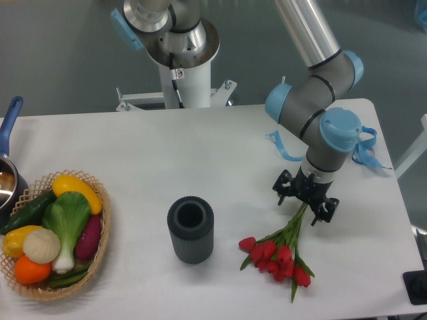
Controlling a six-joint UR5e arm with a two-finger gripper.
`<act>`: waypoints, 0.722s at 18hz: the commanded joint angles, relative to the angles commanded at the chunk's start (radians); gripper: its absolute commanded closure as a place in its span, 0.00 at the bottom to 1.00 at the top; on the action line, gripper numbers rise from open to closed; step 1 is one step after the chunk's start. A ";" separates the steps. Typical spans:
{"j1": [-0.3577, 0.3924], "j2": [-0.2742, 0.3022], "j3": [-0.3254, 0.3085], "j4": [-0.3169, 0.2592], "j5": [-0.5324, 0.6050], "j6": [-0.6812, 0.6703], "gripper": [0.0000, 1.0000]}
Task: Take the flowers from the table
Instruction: 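Lower the gripper around the tulip stems and close it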
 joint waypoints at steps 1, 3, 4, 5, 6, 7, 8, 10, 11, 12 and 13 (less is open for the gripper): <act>0.000 0.000 -0.006 0.006 0.008 -0.009 0.25; -0.002 0.000 -0.005 0.012 0.018 -0.035 0.42; -0.002 -0.002 -0.005 0.015 0.020 -0.040 0.51; -0.002 -0.002 -0.003 0.015 0.020 -0.043 0.63; -0.006 0.000 -0.002 0.015 0.020 -0.048 0.69; -0.009 -0.002 0.000 0.015 0.020 -0.060 0.77; -0.009 -0.005 0.000 0.017 0.020 -0.073 0.82; -0.011 -0.005 0.005 0.020 0.020 -0.093 0.90; -0.011 -0.005 0.005 0.020 0.020 -0.094 0.93; -0.011 -0.005 0.008 0.020 0.020 -0.094 0.95; -0.011 -0.005 0.009 0.020 0.020 -0.094 0.95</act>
